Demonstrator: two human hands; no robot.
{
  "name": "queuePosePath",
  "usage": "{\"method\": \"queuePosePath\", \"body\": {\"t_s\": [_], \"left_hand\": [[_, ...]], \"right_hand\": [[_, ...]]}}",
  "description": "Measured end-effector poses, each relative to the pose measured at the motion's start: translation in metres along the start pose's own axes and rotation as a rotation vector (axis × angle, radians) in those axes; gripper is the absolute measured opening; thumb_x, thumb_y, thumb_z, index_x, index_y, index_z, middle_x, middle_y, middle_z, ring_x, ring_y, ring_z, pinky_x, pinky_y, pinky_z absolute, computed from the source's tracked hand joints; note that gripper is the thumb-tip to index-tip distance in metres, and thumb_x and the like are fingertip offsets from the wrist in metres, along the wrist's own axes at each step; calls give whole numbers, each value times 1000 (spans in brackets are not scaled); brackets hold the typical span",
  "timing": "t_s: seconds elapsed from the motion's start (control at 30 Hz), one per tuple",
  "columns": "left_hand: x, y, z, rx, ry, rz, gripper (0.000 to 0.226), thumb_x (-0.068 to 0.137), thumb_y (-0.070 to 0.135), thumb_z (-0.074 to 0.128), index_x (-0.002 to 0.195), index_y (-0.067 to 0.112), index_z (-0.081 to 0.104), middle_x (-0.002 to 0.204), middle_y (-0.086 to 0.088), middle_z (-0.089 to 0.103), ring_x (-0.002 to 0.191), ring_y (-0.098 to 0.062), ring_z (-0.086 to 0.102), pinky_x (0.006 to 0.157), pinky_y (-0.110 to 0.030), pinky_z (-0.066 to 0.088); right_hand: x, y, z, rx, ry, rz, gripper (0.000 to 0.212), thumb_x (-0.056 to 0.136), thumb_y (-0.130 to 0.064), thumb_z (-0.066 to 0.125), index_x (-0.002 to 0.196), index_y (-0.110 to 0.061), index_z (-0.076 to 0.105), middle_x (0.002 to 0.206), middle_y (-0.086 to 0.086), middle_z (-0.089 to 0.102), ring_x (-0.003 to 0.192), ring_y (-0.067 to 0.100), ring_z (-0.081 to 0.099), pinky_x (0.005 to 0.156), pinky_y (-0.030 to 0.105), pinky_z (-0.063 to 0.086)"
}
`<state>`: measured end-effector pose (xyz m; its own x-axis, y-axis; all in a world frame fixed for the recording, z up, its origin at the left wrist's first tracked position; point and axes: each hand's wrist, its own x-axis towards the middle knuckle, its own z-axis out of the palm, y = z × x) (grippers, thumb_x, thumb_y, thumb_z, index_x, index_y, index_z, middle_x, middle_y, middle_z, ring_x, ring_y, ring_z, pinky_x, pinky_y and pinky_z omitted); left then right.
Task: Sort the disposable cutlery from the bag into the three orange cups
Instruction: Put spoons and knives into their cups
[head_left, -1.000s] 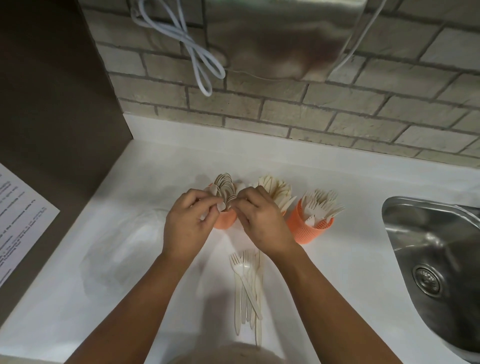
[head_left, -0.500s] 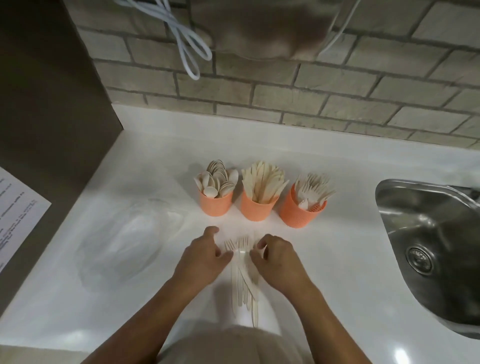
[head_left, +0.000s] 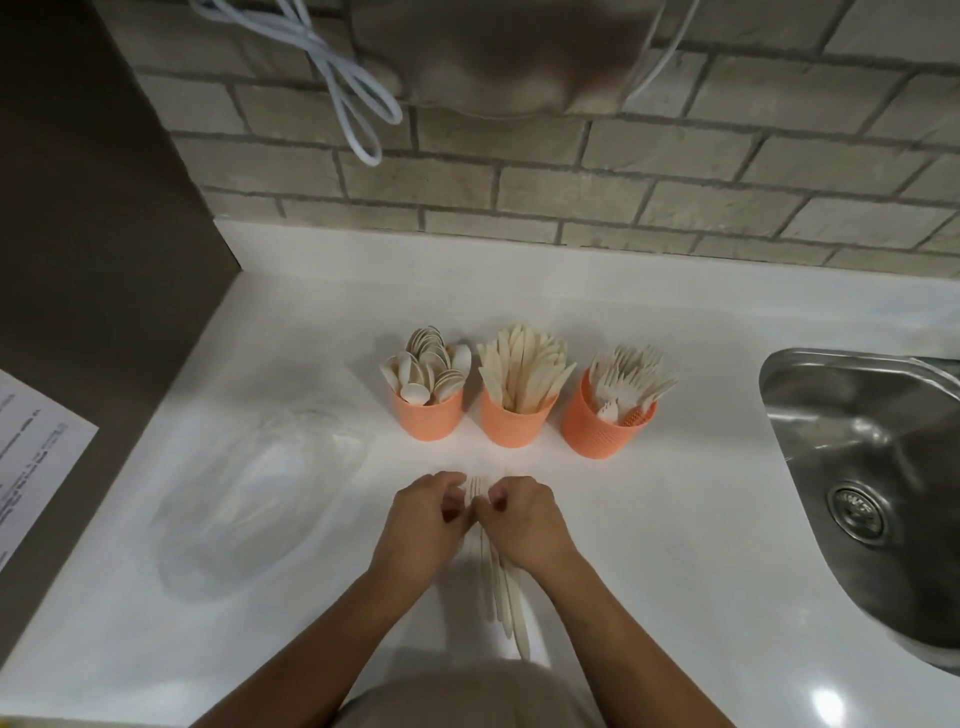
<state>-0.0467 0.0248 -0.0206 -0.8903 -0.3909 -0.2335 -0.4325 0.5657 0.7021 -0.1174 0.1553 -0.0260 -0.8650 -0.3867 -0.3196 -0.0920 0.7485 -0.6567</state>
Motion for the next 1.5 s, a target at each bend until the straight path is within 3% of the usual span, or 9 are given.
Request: {"method": "queuePosePath", "body": {"t_s": [0.23,0.37,0.6,0.7,0.87,1.03,1.2,1.33,1.5], "left_hand": [[-7,12,-3,-219,-3,5,15,95,35,71,106,28,63,92,13,70,84,1,67,75,-12,53],[-11,26,-6,-238,-101,-5,35,104,32,56,79,11,43,65,2,48,57,-7,42,56,-21,38],[-23,38,-17,-663,-108,-143,23,109,30,47,91,20,57,67,5,42,55,-11,37,51,-26,32],[-27,32,-19,-690,-114,-161,25,109,36,47,108,28,71,63,11,41,49,-8,32,46,-25,28],[-36,18,-27,-661,-53,-244,33,110,32,46,105,19,75,72,-2,61,59,-15,54,54,-30,47],[-44,-6,-26,-749,-111,-404,35,106,40,54,99,20,82,87,-9,63,79,-22,64,77,-34,60],[-53,-8,-22,-738,-112,-444,37,106,37,56,99,9,80,101,-12,79,97,-25,76,91,-44,62],[-59,-2,-18,-705,-165,-388,42,108,38,50,92,14,80,98,-13,79,100,-35,74,101,-49,56],[-67,-9,-10,-636,-58,-374,51,108,37,44,75,22,79,91,-1,81,99,-23,74,105,-47,51]], "right_hand": [[-7,-10,-16,262,250,-160,30,94,-16,68,66,-13,57,62,-4,54,63,12,51,59,16,37],[-13,-23,-24,430,279,-184,20,93,-21,74,76,-16,64,65,-3,62,61,11,57,61,20,45],[-23,-31,-42,582,206,-203,17,96,-28,73,85,-16,70,75,-9,71,69,7,64,68,23,50],[-29,-24,-49,380,244,-148,24,99,-31,64,80,-18,61,68,-11,61,63,6,53,63,21,42],[-43,12,-39,-274,-27,153,40,97,-51,53,103,-12,58,103,6,65,90,25,63,79,33,52],[-65,3,-14,-325,-60,199,71,91,-68,57,128,-8,49,124,7,55,113,27,63,91,35,51],[-63,-16,11,-389,-83,137,77,90,-67,61,128,-3,46,122,13,50,110,29,60,88,35,50],[-55,-28,27,-409,-106,95,48,97,-39,65,123,-1,52,116,14,52,97,28,57,73,32,45],[-57,-33,23,-472,-173,39,33,94,-5,60,126,1,53,125,17,55,114,30,59,76,30,43]]}}
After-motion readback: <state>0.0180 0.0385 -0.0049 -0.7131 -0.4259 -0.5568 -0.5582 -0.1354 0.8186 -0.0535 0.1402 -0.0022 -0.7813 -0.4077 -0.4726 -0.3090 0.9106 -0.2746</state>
